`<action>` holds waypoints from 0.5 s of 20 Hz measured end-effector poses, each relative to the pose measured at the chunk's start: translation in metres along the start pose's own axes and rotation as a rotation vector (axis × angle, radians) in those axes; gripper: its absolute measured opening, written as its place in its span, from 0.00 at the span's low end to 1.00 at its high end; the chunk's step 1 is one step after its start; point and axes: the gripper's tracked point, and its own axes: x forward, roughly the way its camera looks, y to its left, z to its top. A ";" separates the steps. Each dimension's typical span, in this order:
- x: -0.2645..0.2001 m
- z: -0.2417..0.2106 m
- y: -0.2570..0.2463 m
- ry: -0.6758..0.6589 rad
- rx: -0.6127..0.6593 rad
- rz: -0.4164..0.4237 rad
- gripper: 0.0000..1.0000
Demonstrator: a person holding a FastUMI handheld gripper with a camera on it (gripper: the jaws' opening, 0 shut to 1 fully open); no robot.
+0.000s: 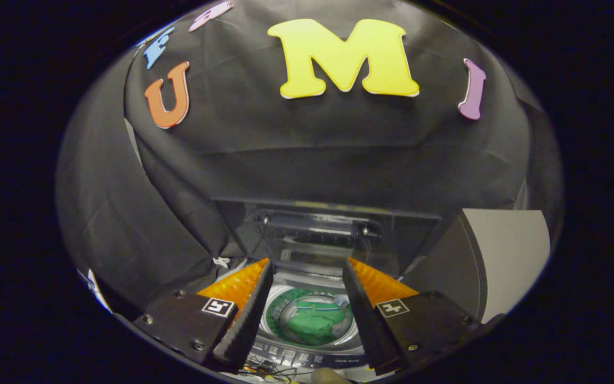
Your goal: Put the clothes into the washing machine and then close the washing machine lid.
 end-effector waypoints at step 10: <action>0.054 0.076 -0.006 -0.030 0.032 -0.092 0.83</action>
